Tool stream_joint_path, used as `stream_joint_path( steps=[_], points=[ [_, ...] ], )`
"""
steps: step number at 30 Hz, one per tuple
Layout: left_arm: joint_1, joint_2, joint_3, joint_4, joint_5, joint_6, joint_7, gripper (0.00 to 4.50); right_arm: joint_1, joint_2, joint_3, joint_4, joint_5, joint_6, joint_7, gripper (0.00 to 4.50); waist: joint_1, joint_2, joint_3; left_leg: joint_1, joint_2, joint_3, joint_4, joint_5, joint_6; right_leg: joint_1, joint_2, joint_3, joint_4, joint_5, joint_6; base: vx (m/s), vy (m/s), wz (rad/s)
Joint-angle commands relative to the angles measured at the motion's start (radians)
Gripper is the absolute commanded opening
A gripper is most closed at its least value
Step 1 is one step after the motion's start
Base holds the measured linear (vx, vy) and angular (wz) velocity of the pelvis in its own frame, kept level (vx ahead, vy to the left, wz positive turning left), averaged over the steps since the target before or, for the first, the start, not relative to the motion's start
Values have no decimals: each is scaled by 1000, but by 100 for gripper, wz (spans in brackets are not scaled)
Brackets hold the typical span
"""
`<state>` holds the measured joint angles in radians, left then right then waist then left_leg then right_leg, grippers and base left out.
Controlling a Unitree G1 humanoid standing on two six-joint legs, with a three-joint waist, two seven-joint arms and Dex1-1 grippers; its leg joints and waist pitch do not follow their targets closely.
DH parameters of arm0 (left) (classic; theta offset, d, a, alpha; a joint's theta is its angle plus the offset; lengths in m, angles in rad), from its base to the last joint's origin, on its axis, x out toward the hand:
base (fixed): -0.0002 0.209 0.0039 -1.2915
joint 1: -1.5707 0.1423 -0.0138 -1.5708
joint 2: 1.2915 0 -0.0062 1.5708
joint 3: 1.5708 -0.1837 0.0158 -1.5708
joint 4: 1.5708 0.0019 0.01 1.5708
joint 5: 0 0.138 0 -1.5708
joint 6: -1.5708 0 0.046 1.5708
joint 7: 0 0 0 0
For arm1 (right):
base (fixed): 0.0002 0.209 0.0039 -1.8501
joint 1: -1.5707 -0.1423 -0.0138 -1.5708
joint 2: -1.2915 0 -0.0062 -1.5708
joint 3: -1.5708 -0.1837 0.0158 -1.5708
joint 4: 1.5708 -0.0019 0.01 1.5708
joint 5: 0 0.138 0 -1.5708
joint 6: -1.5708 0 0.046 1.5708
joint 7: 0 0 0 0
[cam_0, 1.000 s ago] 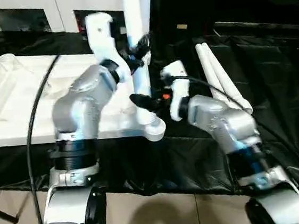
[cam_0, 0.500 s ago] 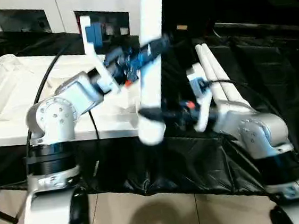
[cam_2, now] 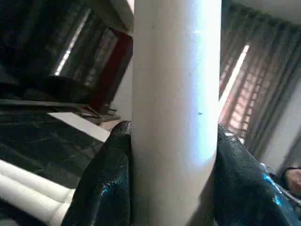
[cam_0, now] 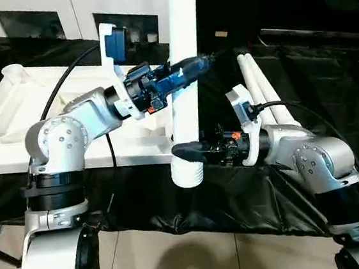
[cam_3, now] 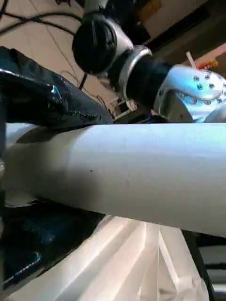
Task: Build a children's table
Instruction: Pick table leg
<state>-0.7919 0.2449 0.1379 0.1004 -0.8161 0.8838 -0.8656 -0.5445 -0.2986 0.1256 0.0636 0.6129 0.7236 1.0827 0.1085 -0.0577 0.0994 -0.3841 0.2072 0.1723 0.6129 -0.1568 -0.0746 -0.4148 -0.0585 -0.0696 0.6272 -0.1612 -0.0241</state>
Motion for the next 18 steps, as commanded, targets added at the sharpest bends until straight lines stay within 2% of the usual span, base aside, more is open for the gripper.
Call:
stream_joint_path(
  steps=[1, 2, 3, 4, 6, 8, 9, 15, 18],
  points=[
    [-14, -17, -11, 2, 57, -23, 99, 183, -17, 15, -13, 16, -51, -21, -96, 257, 0, 12, -101, 19, 21, -5, -68, -193, -38, 59, -75, 46, -79, -290, -148, 0, 0, 0],
    [-17, -22, -10, 8, 72, -32, 128, 183, -21, 25, -22, 17, -59, -25, -126, 257, -2, 12, -100, 19, 21, -6, -68, -194, -41, 58, -73, 46, -79, -294, -145, 0, 0, 0],
    [-20, -29, -7, 15, 87, -38, 165, 183, -23, 29, -24, 14, -67, -27, -143, 263, -3, 8, -102, 19, 20, -5, -68, -193, -43, 60, -74, 45, -80, -300, -138, 0, 0, 0],
    [-22, -34, -5, 19, 95, -41, 187, 182, -23, 29, -23, 12, -71, -30, -148, 274, -2, 10, -101, 19, 20, -6, -68, -191, -45, 60, -74, 46, -79, -299, -136, 0, 0, 0],
    [-26, -45, -2, 30, 133, -58, 255, 182, -34, 51, -30, 22, -113, -46, -235, 291, -3, 7, -101, 18, 19, -5, -68, -183, -47, 59, -73, 47, -80, -304, -120, 0, 0, 0],
    [-30, -58, 1, 38, 170, -77, 319, 182, -50, 73, -49, 32, -119, -29, -298, 293, -4, 3, -102, 18, 18, -4, -69, -180, -45, 59, -72, 47, -81, -304, -112, 0, 0, 0],
    [-30, -61, -2, 36, 181, -89, 329, 182, -60, 81, -57, 44, -113, -7, -319, 293, -5, 6, -102, 19, 18, -5, -69, -177, -46, 58, -72, 47, -79, -300, -116, 0, 0, 0],
    [-18, -55, -46, 2, 222, -122, 318, 182, -88, 82, -47, 86, -123, 28, -336, 293, -6, 1, -103, 17, 19, -4, -69, -163, -40, 60, -72, 48, -74, -253, -123, 0, 0, 0],
    [-17, -55, -60, -10, 234, -128, 327, 182, -100, 82, -49, 104, -117, 60, -346, 293, -6, -3, -102, 16, 17, -2, -68, -173, -41, 61, -74, 48, -77, -279, -118, 0, 0, 0]
  ],
)
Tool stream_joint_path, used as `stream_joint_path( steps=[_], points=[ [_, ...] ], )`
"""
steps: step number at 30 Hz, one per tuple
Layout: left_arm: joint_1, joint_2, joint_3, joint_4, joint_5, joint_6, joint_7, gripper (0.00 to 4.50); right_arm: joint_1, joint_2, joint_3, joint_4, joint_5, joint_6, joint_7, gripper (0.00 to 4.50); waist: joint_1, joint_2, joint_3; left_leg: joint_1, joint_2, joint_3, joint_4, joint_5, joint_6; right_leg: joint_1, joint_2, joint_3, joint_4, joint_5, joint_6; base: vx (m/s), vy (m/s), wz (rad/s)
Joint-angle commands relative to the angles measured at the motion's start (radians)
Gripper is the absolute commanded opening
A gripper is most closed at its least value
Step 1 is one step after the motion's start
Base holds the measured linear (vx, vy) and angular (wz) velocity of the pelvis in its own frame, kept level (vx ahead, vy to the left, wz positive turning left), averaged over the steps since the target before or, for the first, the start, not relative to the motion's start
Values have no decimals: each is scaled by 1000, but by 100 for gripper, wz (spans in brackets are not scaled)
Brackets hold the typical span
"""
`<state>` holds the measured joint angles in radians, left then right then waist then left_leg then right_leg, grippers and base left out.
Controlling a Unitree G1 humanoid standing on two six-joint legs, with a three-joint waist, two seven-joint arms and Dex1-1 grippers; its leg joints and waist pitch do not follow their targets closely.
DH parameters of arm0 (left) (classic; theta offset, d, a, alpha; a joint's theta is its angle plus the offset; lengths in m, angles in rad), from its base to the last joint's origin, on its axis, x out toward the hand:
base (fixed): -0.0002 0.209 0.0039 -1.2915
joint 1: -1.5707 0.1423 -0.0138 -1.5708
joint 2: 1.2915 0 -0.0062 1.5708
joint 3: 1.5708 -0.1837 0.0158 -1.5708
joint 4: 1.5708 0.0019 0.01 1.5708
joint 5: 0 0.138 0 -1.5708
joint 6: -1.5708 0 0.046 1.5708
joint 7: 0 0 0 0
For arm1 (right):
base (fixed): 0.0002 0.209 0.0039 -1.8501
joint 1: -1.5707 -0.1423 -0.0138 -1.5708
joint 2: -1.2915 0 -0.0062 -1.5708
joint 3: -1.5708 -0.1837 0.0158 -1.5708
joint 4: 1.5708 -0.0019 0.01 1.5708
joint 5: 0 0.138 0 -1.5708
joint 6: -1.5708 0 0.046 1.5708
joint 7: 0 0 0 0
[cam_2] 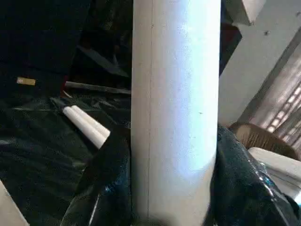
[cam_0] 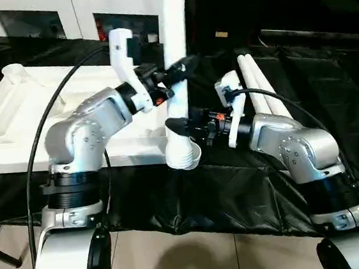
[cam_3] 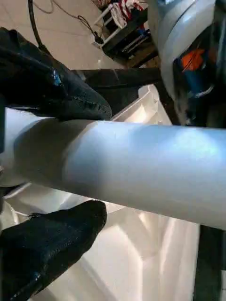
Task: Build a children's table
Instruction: Pick table leg, then insert table leg to table base
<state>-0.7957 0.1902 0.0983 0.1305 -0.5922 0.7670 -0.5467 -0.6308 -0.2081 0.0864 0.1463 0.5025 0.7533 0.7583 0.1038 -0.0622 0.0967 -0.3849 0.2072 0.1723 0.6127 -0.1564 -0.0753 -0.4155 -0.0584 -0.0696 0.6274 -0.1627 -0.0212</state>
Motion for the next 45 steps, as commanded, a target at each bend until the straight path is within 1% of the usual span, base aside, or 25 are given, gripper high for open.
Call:
stream_joint_path(
  steps=[1, 3, 5, 7, 10, 16, 24, 25, 28, 29, 30, 31, 33, 35, 37, 38, 39, 40, 42, 44, 45],
  points=[
    [-13, -2, -27, -46, 18, -14, 18, 182, -19, -8, -9, 28, -7, 46, -28, 293, -2, 3, -98, 18, 18, -3, -69, -180, -42, 60, -74, 48, -80, -293, -118, 0, 0, 0],
    [-13, -4, -35, -52, 25, -17, 22, 182, -25, -7, -5, 37, -14, 52, -34, 293, -3, 4, -97, 19, 19, -4, -70, -187, -46, 58, -74, 47, -82, -310, -109, 0, 0, 0],
    [-12, -8, -40, -58, 29, -19, 24, 182, -28, -7, -3, 41, -14, 55, -35, 293, -4, 3, -99, 18, 19, -4, -69, -184, -49, 60, -75, 47, -81, -308, -104, 0, 0, 0],
    [-10, -10, -45, -65, 27, -20, 17, 182, -31, -9, 1, 44, -12, 64, -33, 293, -5, 2, -100, 16, 19, -4, -68, -174, -47, 60, -74, 47, -79, -289, -109, 0, 0, 0],
    [-10, -10, -54, -68, 26, -20, -1, 182, -32, -14, 12, 44, -11, 80, -21, 293, -5, 3, -100, 17, 19, -3, -68, -168, -45, 60, -73, 47, -77, -270, -117, 0, 0, 0],
    [-8, -5, -77, -82, 13, -5, -39, 182, -31, -21, 21, 44, 6, 109, 11, 293, -4, 3, -100, 17, 19, -3, -69, -177, -46, 60, -74, 48, -79, -284, -117, 0, 0, 0],
    [-8, 0, -86, -87, 11, 2, -57, 182, -29, -28, 25, 39, 12, 121, 29, 293, -4, 1, -100, 16, 18, -3, -67, -168, -45, 61, -74, 48, -78, -281, -114, 0, 0, 0],
    [-8, 1, -86, -87, 11, 2, -58, 182, -29, -29, 25, 39, 13, 123, 30, 265, -3, 2, -101, 17, 18, -3, -67, -167, -45, 61, -74, 48, -78, -279, -115, 0, 0, 0],
    [-8, 1, -86, -86, 13, 1, -61, 182, -29, -29, 24, 40, 11, 127, 34, 253, -4, 2, -100, 18, 19, -3, -68, -170, -45, 60, -74, 47, -78, -279, -119, 0, 0, 0],
    [-8, 2, -85, -86, 13, 1, -62, 182, -28, -29, 24, 39, 10, 129, 37, 239, -4, 1, -100, 17, 18, -3, -68, -171, -45, 60, -74, 47, -78, -283, -117, 0, 0, 0],
    [-8, 2, -85, -86, 13, 1, -63, 182, -28, -29, 24, 39, 10, 129, 37, 239, -4, 2, -100, 17, 19, -3, -68, -171, -46, 60, -74, 47, -78, -284, -117, 0, 0, 0],
    [-9, 4, -81, -83, 12, 2, -66, 182, -25, -31, 30, 38, 5, 122, 42, 218, -4, 2, -100, 17, 19, -3, -68, -172, -47, 60, -74, 47, -79, -284, -117, 0, 0, 0],
    [-9, 6, -81, -81, 11, 2, -70, 182, -22, -31, 33, 35, 2, 117, 43, 215, -4, 2, -100, 17, 19, -3, -68, -172, -47, 60, -74, 48, -78, -283, -115, 0, 0, 0],
    [-9, 9, -84, -82, 12, 2, -78, 182, -19, -29, 36, 34, -3, 114, 42, 200, -4, 2, -100, 17, 18, -3, -68, -171, -46, 60, -74, 47, -79, -288, -114, 0, 0, 0],
    [-10, 7, -82, -81, 8, 5, -80, 182, -18, -27, 40, 35, -16, 106, 31, 200, -4, 1, -100, 17, 19, -3, -68, -171, -47, 60, -74, 47, -78, -287, -115, 0, 0, 0],
    [-10, 3, -79, -81, 11, 6, -67, 217, -17, -26, 43, 34, -21, 102, 28, 194, -4, 1, -100, 17, 19, -3, -68, -170, -47, 60, -75, 48, -78, -287, -115, 0, 0, 0],
    [-10, 2, -77, -80, 13, 6, -62, 238, -16, -26, 44, 34, -22, 101, 27, 194, -4, 2, -100, 17, 19, -4, -68, -170, -48, 60, -74, 47, -78, -285, -116, 0, 0, 0],
    [-12, -3, -71, -77, 8, 9, -57, 252, -16, -27, 47, 33, -24, 96, 28, 193, -4, 2, -100, 17, 19, -3, -68, -171, -48, 59, -73, 47, -78, -285, -116, 0, 0, 0],
    [-13, -6, -66, -74, 3, 9, -57, 252, -16, -25, 46, 34, -25, 93, 21, 193, -3, 2, -100, 18, 19, -3, -68, -169, -48, 60, -75, 47, -78, -284, -119, 0, 0, 0],
    [-19, -20, -44, -58, 13, -29, -30, 285, -16, -13, 34, 44, -34, 77, -6, 193, -5, 2, -100, 16, 19, -3, -68, -168, -49, 61, -74, 47, -77, -277, -121, 0, 0, 0],
    [-23, -26, -30, -42, 29, -73, -15, 298, -16, -4, 18, 54, -35, 63, -21, 192, -5, 0, -100, 15, 18, -3, -68, -169, -51, 61, -74, 47, -79, -280, -119, 0, 0, 0]
  ],
)
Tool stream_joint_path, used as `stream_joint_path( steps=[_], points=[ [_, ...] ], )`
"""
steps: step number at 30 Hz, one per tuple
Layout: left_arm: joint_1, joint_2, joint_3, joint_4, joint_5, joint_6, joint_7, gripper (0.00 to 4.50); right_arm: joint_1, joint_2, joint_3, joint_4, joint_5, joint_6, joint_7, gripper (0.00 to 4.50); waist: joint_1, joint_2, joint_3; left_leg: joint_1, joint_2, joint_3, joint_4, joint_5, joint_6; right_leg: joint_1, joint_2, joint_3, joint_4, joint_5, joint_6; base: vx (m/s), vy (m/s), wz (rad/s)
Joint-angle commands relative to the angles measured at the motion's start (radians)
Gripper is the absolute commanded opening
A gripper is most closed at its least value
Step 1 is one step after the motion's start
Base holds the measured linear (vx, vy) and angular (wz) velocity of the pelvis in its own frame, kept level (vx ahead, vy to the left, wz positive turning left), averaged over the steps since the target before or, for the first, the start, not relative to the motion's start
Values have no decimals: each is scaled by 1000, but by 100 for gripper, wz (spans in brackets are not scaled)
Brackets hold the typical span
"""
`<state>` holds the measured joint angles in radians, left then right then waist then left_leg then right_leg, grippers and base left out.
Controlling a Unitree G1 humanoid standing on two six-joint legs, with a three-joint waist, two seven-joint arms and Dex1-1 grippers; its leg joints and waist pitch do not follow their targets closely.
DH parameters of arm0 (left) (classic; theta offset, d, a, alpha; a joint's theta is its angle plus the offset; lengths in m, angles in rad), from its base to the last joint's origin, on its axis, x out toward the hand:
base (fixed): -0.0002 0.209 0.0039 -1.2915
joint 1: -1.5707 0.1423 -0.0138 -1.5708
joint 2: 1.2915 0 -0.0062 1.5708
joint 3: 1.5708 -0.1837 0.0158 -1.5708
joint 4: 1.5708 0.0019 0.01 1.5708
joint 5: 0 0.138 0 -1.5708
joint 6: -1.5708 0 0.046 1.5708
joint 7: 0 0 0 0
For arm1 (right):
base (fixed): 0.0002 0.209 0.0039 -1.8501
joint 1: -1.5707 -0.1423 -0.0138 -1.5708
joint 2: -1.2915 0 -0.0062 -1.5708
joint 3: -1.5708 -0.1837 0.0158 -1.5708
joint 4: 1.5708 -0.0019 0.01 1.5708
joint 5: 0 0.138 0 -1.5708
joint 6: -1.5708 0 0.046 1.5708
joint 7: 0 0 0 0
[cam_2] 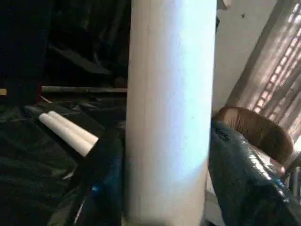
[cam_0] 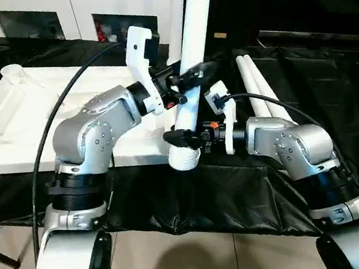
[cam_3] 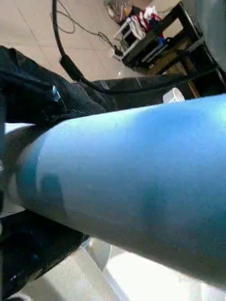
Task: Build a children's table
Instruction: Insert table leg to table base
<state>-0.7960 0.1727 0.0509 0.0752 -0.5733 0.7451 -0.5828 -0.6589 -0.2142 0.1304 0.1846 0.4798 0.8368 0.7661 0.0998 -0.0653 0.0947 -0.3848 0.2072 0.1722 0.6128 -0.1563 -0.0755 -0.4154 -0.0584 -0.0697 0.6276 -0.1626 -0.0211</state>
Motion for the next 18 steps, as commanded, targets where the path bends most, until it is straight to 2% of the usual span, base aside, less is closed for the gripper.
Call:
stream_joint_path(
  steps=[1, 2, 3, 4, 6, 8, 9, 10, 11, 12, 13, 15, 17, 18],
  points=[
    [-23, -10, 19, 17, 15, -62, 24, 298, 12, 5, -30, 18, -12, -24, -32, 191, -1, 3, -98, 15, 16, -2, -67, -173, -49, 61, -75, 48, -82, -291, -113, 0, 0, 0],
    [-26, -17, 39, 32, 23, -125, 22, 298, 12, 13, -45, 31, -20, -50, -52, 191, -1, 3, -98, 15, 17, -3, -68, -173, -50, 61, -75, 47, -82, -297, -110, 0, 0, 0],
    [-26, -17, 39, 32, 23, -125, 22, 298, 12, 13, -45, 31, -20, -50, -52, 191, -2, 6, -98, 15, 17, -3, -68, -178, -51, 60, -74, 47, -84, -302, -103, 0, 0, 0],
    [-31, -19, 66, 52, 32, -198, 22, 298, 10, 23, -62, 51, -35, -87, -81, 191, -3, 6, -100, 15, 18, -4, -68, -173, -53, 61, -75, 47, -81, -289, -105, 0, 0, 0],
    [-32, -4, 82, 70, 41, -241, 10, 298, 9, 31, -80, 67, -50, -127, -110, 191, -5, 5, -100, 14, 17, -4, -68, -173, -54, 60, -75, 48, -82, -282, -104, 0, 0, 0],
    [14, 79, 10, 92, 90, -272, -124, 298, 8, 39, -104, 86, -65, -171, -156, 191, -7, 8, -100, 17, 16, -5, -71, -166, -51, 57, -73, 47, -80, -277, -99, 0, 0, 0],
    [52, 142, -70, 107, 143, -303, -219, 298, 9, 36, -105, 102, -88, -205, -181, 191, -5, 11, -100, 21, 17, -7, -73, -166, -51, 53, -76, 47, -82, -295, -90, 0, 0, 0],
    [75, 183, -127, 124, 185, -330, -273, 298, 12, 34, -102, 111, -101, -224, -193, 191, -12, 16, -99, 24, 17, -4, -75, -178, -61, 51, -71, 49, -78, -296, -92, 0, 0, 0],
    [103, 235, -202, 155, 244, -372, -339, 298, 18, 32, -99, 120, -118, -256, -209, 191, -13, 16, -99, 21, 17, -4, -75, -175, -65, 53, -72, 50, -77, -283, -93, 0, 0, 0],
    [103, 235, -202, 155, 244, -372, -339, 298, 18, 32, -99, 120, -118, -256, -209, 191, -13, 16, -99, 21, 17, -4, -75, -175, -65, 53, -72, 50, -77, -283, -93, 0, 0, 0],
    [114, 268, -257, 206, 298, -428, -381, 298, 20, 31, -101, 133, -129, -269, -226, 191, -12, 24, -101, 25, 18, -4, -75, -178, -70, 52, -72, 51, -73, -256, -103, 0, 0, 0],
    [117, 316, -351, 328, 395, -534, -453, 298, 20, 20, -100, 158, -152, -277, -254, 191, -12, 23, -100, 27, 17, -3, -78, -193, -71, 50, -70, 52, -77, -256, -110, 0, 0, 0],
    [111, 323, -368, 378, 425, -565, -470, 298, 22, 17, -98, 163, -159, -283, -256, 191, -13, 25, -101, 26, 18, -4, -79, -205, -82, 55, -73, 53, -72, -241, -119, 0, 0, 0],
    [104, 327, -377, 423, 447, -598, -485, 298, 23, 18, -98, 165, -161, -286, -255, 191, -12, 30, -101, 26, 17, -5, -79, -206, -81, 56, -74, 53, -74, -238, -122, 0, 0, 0]
  ],
)
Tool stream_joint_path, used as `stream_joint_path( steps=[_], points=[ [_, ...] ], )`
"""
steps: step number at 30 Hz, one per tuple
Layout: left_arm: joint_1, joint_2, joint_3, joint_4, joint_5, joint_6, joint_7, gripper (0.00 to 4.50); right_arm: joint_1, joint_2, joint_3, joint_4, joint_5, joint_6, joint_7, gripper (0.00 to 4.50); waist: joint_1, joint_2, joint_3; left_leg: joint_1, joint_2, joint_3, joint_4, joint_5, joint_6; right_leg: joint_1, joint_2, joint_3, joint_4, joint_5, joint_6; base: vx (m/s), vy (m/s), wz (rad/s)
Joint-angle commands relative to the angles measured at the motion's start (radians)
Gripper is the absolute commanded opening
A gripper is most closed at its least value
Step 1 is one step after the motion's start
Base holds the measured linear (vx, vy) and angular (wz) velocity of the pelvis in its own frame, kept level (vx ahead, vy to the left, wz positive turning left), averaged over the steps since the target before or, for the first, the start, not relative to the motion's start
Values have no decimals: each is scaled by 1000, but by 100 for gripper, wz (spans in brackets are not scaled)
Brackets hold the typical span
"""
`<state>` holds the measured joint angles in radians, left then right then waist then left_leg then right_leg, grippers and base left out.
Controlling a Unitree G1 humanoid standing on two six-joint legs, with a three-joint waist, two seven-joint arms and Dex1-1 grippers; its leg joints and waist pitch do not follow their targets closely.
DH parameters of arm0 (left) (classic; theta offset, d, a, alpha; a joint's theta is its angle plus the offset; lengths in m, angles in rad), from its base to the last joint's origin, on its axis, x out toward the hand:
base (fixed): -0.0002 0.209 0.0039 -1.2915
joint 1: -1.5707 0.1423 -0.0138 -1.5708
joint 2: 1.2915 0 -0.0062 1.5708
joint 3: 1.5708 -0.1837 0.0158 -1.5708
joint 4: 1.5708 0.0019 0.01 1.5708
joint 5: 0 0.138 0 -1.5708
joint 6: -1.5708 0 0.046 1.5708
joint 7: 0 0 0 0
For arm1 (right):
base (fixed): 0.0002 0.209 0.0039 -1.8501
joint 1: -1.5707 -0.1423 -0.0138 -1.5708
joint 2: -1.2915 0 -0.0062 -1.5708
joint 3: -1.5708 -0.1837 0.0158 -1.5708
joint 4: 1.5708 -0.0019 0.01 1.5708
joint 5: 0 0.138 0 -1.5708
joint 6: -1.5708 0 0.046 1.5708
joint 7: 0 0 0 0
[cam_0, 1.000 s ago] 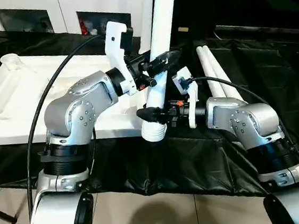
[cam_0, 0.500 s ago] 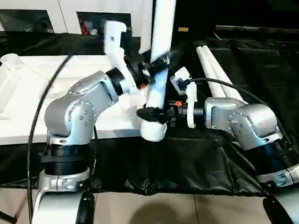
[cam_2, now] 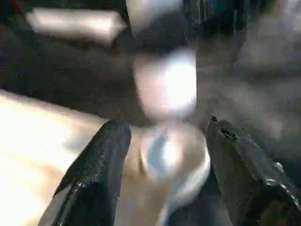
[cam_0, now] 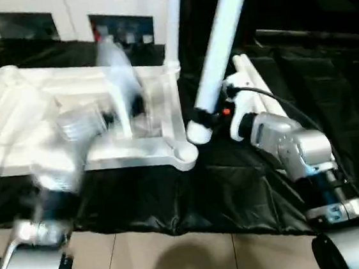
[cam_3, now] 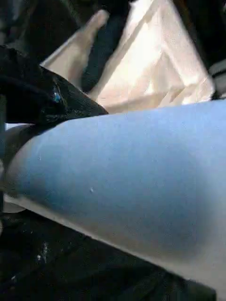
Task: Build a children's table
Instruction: Insert table leg to table base
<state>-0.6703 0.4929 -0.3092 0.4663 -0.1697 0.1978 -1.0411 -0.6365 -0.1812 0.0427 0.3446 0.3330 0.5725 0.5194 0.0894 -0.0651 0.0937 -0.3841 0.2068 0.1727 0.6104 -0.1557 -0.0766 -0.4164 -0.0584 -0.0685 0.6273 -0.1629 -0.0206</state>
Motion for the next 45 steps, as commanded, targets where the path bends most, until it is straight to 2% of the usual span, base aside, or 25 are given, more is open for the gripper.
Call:
stream_joint_path(
  steps=[1, 2, 3, 4, 7, 8, 11, 12, 14, 18, 19, 23, 24, 25, 28, 29, 32, 34, 35, 36, 37, 40, 45],
  points=[
    [-37, 8, -26, 85, 69, -79, -28, 298, 4, -14, -12, 0, -13, -21, -8, 191, -4, 27, -99, 26, 15, -4, -77, -229, -81, 57, -73, 52, -77, -251, -125, 0, 0, 0],
    [-53, 9, -33, 141, 96, -115, -38, 298, 7, -11, -15, -1, -15, -27, -8, 191, -4, 25, -99, 25, 18, -6, -77, -234, -83, 58, -76, 52, -75, -254, -131, 0, 0, 0],
    [-60, 11, -38, 166, 107, -134, -44, 298, 8, -10, -15, -3, -16, -29, -8, 191, -2, 32, -99, 27, 17, -7, -77, -237, -82, 56, -76, 52, -77, -260, -131, 0, 0, 0],
    [-79, 18, -52, 213, 129, -159, -52, 298, 11, -8, -15, -2, -18, -36, -9, 191, -3, 34, -101, 28, 20, -8, -77, -244, -84, 57, -79, 53, -74, -249, -140, 0, 0, 0],
    [-118, 33, -82, 300, 166, -206, -71, 298, 16, -6, -14, -5, -20, -43, -10, 191, -2, 35, -101, 29, 19, -8, -76, -248, -81, 57, -79, 53, -73, -233, -155, 0, 0, 0],
    [-132, 34, -85, 326, 170, -215, -72, 270, 18, -6, -13, -6, -21, -44, -10, 191, -3, 38, -100, 29, 20, -8, -76, -249, -82, 57, -78, 53, -71, -225, -160, 0, 0, 0],
    [-167, 33, -82, 389, 172, -237, -95, 263, 21, -8, -12, -8, -23, -47, -8, 191, -1, 37, -101, 31, 21, -8, -75, -257, -82, 56, -79, 52, -70, -216, -179, 0, 0, 0],
    [-177, 33, -81, 412, 175, -241, -110, 260, 23, -7, -12, -9, -24, -47, -8, 191, -1, 42, -101, 32, 21, -8, -75, -263, -83, 56, -79, 52, -70, -214, -185, 0, 0, 0],
    [-178, 35, -79, 415, 171, -237, -124, 228, 23, -7, -12, -10, -23, -45, -6, 191, -1, 39, -100, 31, 21, -8, -75, -269, -84, 57, -80, 52, -70, -219, -189, 0, 0, 0],
    [-198, 23, -48, 482, 165, -252, -172, 210, 26, -7, -12, -12, -21, -44, 4, 191, -1, 36, -99, 29, 19, -6, -74, -261, -75, 58, -80, 52, -73, -223, -194, 0, 0, 0],
    [-203, 21, -44, 497, 165, -255, -182, 182, 26, -7, -11, -12, -21, -43, 6, 191, 0, 37, -100, 30, 20, -7, -74, -262, -76, 58, -80, 52, -72, -222, -195, 0, 0, 0],
    [-226, 16, -47, 573, 185, -296, -191, 175, 26, -8, -8, -11, -22, -43, 16, 191, 1, 34, -100, 31, 23, -9, -75, -270, -76, 58, -83, 52, -70, -224, -199, 0, 0, 0],
    [-231, 15, -48, 590, 189, -305, -194, 153, 26, -7, -7, -10, -22, -43, 19, 191, 2, 35, -100, 31, 22, -8, -75, -268, -74, 58, -83, 52, -72, -225, -199, 0, 0, 0],
    [-236, 15, -50, 603, 193, -306, -202, 133, 24, -7, -6, -9, -22, -43, 22, 191, 2, 35, -100, 31, 24, -9, -76, -265, -75, 59, -85, 53, -71, -223, -199, 0, 0, 0],
    [-245, 14, -51, 624, 201, -306, -212, 133, 23, -7, -4, -7, -22, -43, 26, 191, 1, 34, -99, 32, 23, -8, -76, -268, -74, 57, -83, 52, -71, -225, -201, 0, 0, 0],
    [-248, 13, -48, 632, 205, -309, -216, 95, 24, -7, -3, -9, -22, -42, 28, 191, 2, 34, -100, 31, 23, -8, -76, -266, -73, 58, -85, 52, -70, -223, -204, 0, 0, 0],
    [-251, 11, -46, 642, 209, -310, -226, 91, 25, -7, -3, -11, -22, -40, 30, 191, 2, 36, -99, 32, 24, -9, -76, -269, -73, 58, -86, 52, -72, -225, -207, 0, 0, 0],
    [-255, 8, -45, 653, 213, -312, -235, 73, 25, -7, -3, -11, -23, -39, 33, 191, 2, 35, -99, 31, 24, -9, -76, -269, -73, 59, -86, 52, -72, -226, -207, 0, 0, 0],
    [-262, 6, -47, 669, 218, -314, -247, 44, 24, -7, -2, -12, -24, -38, 35, 191, 2, 35, -100, 32, 24, -8, -76, -265, -72, 58, -85, 52, -70, -212, -211, 0, 0, 0],
    [-262, 6, -47, 669, 218, -314, -247, 49, 24, -7, -2, -12, -24, -38, 35, 191, 2, 35, -100, 32, 24, -8, -76, -265, -72, 58, -85, 52, -70, -212, -211, 0, 0, 0],
    [-266, 5, -49, 678, 222, -315, -254, 30, 24, -8, -1, -13, -24, -37, 39, 191, 2, 34, -100, 30, 23, -8, -76, -259, -68, 60, -86, 53, -71, -204, -213, 0, 0, 0],
    [-270, 4, -53, 686, 229, -303, -271, 13, 20, -10, 6, -16, -22, -34, 54, 191, -1, 33, -101, 29, 23, -8, -75, -249, -65, 62, -86, 52, -67, -183, -223, 0, 0, 0],
    [-259, -12, -50, 666, 229, -200, -287, 0, 16, -19, 32, -27, -23, -43, 106, 190, 0, 34, -98, 31, 24, -8, -75, -259, -60, 62, -86, 52, -71, -216, -221, 0, 0, 0]
  ],
)
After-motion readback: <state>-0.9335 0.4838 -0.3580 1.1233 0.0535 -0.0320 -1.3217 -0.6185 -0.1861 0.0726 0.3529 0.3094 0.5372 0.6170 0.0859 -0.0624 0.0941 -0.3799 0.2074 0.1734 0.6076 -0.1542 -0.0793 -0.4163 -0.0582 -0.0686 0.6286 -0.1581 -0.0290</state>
